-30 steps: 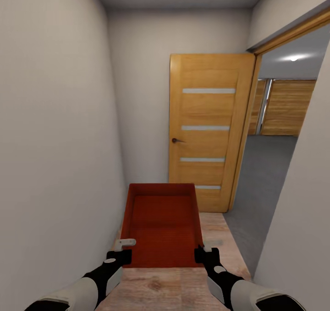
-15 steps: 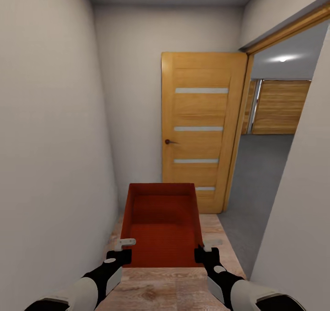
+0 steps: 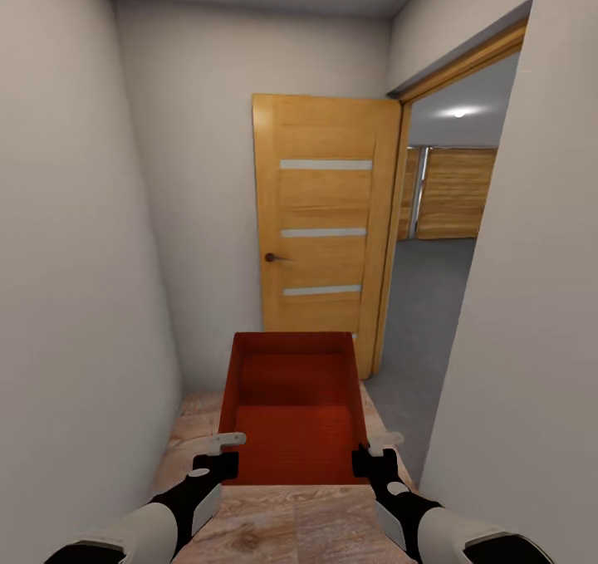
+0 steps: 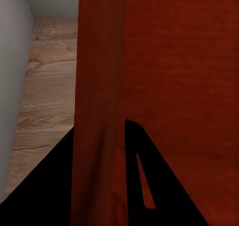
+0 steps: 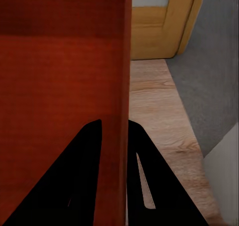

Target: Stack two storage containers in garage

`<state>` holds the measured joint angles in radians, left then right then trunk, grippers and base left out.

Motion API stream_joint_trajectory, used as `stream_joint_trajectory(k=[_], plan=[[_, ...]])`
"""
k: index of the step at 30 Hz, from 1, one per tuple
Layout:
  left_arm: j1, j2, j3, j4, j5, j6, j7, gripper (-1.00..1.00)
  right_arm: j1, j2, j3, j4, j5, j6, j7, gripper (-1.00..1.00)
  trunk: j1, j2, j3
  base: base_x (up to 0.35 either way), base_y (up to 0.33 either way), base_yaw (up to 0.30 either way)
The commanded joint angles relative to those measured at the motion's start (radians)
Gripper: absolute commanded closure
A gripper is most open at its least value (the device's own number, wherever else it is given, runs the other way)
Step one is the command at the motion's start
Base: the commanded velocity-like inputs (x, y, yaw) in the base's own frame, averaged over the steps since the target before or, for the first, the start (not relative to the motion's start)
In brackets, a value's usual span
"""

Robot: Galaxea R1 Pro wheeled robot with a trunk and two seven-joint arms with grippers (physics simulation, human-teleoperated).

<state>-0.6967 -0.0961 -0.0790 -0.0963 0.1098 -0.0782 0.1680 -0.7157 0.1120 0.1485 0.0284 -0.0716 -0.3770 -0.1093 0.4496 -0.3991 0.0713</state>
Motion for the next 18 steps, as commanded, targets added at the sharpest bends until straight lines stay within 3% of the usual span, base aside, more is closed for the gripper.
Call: stream_joint_trajectory(k=[1,5,18], plan=[[-0.001,0.001,0.055,0.000,0.004,-0.005,0.019,1.00,-0.001,-0.002,0.017,0.004,-0.031,-0.008,-0.004,1.00,0.000,-0.001,0.000,0.005,0.000,-0.280],[-0.001,0.001,0.056,0.000,0.004,-0.004,0.019,1.00,0.000,-0.002,0.017,0.004,-0.031,-0.008,-0.004,1.00,0.000,-0.001,0.000,0.139,0.038,-0.280],[-0.001,0.001,0.056,0.000,0.004,-0.003,0.019,1.00,-0.001,-0.002,0.017,0.004,-0.031,-0.008,-0.003,1.00,0.000,-0.001,0.000,0.293,0.175,-0.282]])
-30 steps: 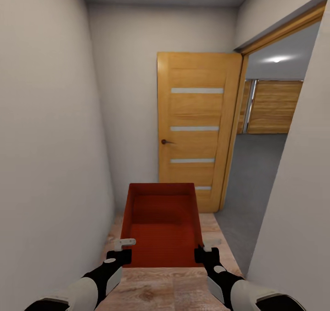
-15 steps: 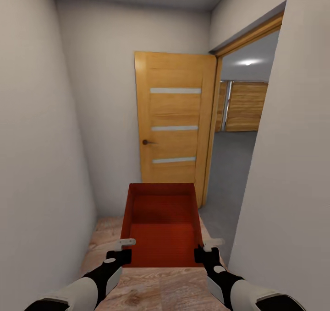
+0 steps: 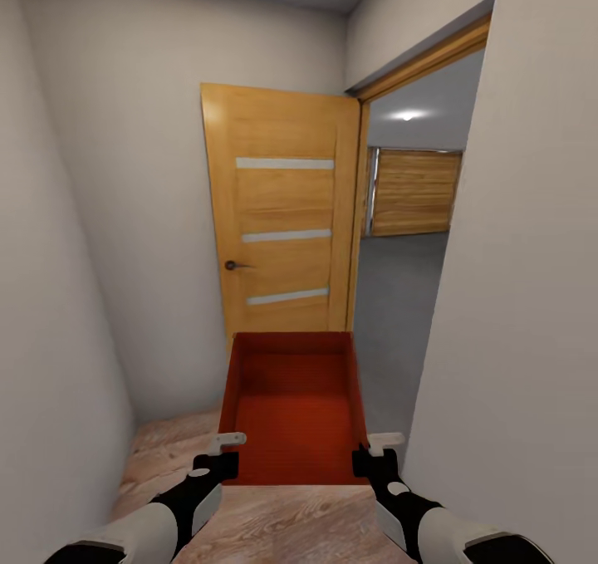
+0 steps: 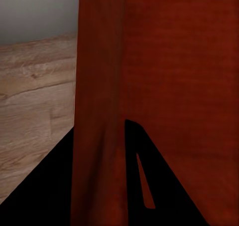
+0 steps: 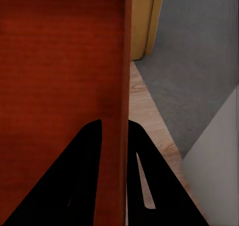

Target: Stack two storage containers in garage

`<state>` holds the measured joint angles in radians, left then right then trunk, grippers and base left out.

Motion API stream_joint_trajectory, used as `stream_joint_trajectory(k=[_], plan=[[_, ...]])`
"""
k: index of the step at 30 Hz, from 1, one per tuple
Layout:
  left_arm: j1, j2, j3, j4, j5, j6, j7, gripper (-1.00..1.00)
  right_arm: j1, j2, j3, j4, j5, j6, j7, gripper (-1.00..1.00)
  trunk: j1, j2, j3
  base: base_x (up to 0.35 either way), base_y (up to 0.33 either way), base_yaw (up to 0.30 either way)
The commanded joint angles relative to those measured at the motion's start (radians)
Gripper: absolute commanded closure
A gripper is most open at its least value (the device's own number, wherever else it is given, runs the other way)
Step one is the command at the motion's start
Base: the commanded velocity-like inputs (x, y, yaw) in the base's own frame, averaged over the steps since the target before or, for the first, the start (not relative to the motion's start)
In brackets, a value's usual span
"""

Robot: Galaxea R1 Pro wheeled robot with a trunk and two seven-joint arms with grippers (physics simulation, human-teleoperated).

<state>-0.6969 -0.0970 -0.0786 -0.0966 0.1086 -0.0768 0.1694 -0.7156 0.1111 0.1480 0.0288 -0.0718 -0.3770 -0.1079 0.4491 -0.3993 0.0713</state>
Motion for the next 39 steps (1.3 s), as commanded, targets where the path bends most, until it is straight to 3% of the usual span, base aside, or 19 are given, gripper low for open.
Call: stream_joint_trajectory(k=[1,18,28,39], plan=[[-0.001,0.002,0.056,0.000,0.005,-0.005,0.018,1.00,-0.001,-0.001,0.018,0.003,-0.031,-0.008,-0.004,1.00,0.001,-0.001,0.000,0.299,0.190,-0.283],[-0.001,0.002,0.055,0.001,0.005,-0.005,0.018,1.00,0.000,0.000,0.018,0.003,-0.032,-0.008,-0.004,1.00,0.001,-0.001,0.000,0.299,0.190,-0.281],[-0.001,0.002,0.054,0.001,0.005,-0.005,0.018,1.00,0.000,0.000,0.018,0.003,-0.032,-0.008,-0.004,1.00,0.001,-0.001,0.000,0.299,0.189,-0.055],[-0.001,0.002,0.054,0.001,0.005,-0.005,0.018,1.00,-0.001,0.000,0.018,0.003,-0.032,-0.008,-0.004,1.00,0.001,-0.001,0.000,0.299,0.189,-0.222]])
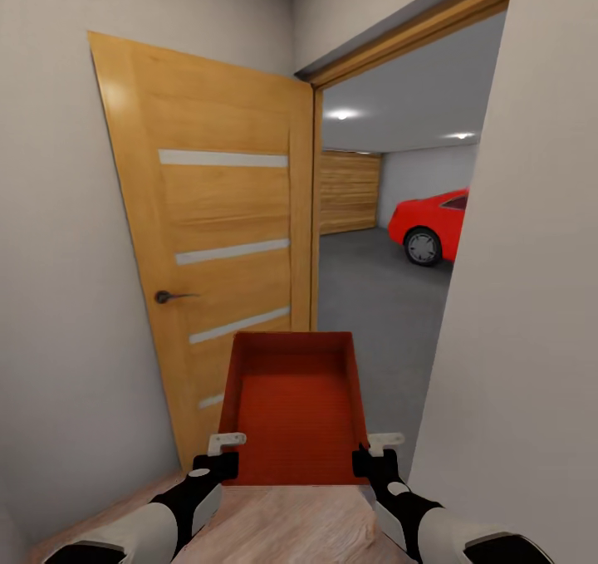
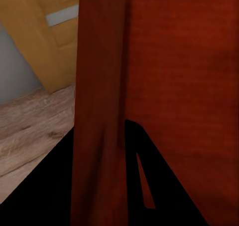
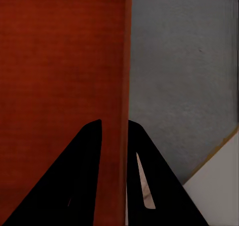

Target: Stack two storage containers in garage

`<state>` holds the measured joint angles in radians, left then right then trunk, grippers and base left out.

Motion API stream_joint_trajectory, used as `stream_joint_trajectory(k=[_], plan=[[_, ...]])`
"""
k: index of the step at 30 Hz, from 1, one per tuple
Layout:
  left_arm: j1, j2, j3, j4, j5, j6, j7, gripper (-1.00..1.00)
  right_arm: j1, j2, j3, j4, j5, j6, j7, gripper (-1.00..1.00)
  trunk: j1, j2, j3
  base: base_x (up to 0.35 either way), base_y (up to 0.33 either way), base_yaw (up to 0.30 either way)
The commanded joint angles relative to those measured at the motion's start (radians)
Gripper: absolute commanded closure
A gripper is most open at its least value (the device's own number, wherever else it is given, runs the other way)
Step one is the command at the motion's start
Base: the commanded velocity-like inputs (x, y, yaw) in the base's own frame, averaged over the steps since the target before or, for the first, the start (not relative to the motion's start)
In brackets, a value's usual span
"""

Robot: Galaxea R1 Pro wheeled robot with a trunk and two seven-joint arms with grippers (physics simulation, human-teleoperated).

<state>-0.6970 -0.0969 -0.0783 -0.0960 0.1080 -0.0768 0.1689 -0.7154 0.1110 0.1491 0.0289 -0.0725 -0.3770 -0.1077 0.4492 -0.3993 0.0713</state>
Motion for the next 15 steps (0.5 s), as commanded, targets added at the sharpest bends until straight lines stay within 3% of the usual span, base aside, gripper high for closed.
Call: stream_joint_trajectory(k=[1,15], plan=[[-0.001,0.002,0.054,0.000,0.006,-0.004,0.018,1.00,-0.001,0.000,0.017,0.003,-0.031,-0.008,-0.004,1.00,0.001,-0.001,0.000,0.299,0.189,-0.261],[-0.001,0.002,0.054,-0.001,0.006,-0.006,0.018,1.00,0.000,-0.001,0.017,0.003,-0.030,-0.008,-0.004,1.00,0.001,-0.001,0.000,0.299,0.174,-0.279]])
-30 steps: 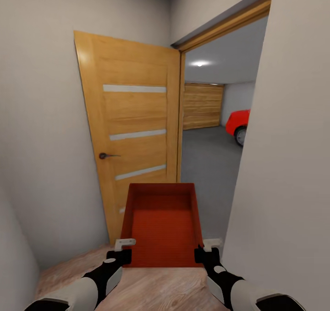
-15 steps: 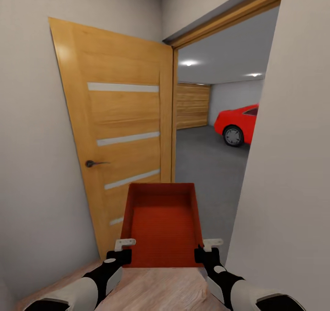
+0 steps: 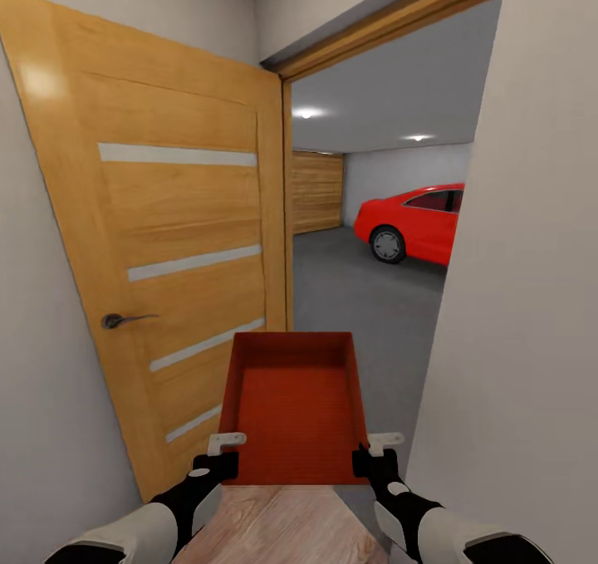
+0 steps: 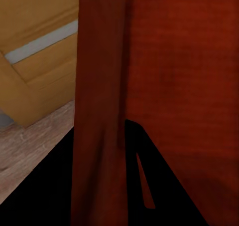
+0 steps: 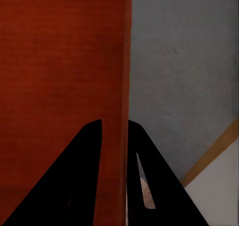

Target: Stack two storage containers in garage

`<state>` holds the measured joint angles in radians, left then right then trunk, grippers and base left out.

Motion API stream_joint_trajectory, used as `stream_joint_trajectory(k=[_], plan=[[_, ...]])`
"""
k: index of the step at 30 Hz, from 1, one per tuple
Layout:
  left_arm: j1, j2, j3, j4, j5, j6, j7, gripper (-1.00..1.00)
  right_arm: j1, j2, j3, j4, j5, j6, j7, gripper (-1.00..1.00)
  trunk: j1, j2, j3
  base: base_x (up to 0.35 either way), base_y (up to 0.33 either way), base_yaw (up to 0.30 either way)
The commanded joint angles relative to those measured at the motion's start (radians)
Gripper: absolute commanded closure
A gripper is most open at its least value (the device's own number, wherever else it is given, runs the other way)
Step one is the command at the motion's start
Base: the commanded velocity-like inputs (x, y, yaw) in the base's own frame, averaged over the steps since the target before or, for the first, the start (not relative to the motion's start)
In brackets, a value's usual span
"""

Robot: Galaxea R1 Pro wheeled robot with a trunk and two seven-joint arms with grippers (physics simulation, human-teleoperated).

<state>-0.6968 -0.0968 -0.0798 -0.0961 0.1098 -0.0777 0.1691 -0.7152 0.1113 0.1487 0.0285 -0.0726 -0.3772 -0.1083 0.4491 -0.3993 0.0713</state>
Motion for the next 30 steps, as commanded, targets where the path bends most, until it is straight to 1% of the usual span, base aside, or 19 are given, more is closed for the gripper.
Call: stream_joint_trajectory(k=[1,15,18,24,30], plan=[[-0.001,0.002,0.055,-0.001,0.004,-0.005,0.018,1.00,-0.001,-0.001,0.017,0.004,-0.030,-0.008,-0.004,1.00,0.001,-0.001,0.000,0.299,0.110,-0.283],[-0.001,0.002,0.055,-0.001,0.004,-0.004,0.018,1.00,-0.001,-0.001,0.017,0.004,-0.030,-0.008,-0.004,1.00,0.001,-0.001,0.000,0.299,0.092,-0.283],[-0.001,0.002,0.055,-0.001,0.004,-0.004,0.018,1.00,-0.001,-0.001,0.017,0.004,-0.030,-0.008,-0.004,1.00,0.001,-0.001,0.000,0.305,0.158,-0.117],[-0.001,0.002,0.055,-0.001,0.004,-0.004,0.018,1.00,-0.001,0.000,0.017,0.004,-0.030,-0.008,-0.004,1.00,0.001,-0.001,0.000,0.306,0.179,-0.027],[-0.001,0.002,0.055,-0.001,0.004,-0.004,0.018,1.00,-0.001,0.000,0.017,0.004,-0.032,-0.008,-0.005,1.00,0.001,-0.001,0.000,0.306,0.186,-0.206]])
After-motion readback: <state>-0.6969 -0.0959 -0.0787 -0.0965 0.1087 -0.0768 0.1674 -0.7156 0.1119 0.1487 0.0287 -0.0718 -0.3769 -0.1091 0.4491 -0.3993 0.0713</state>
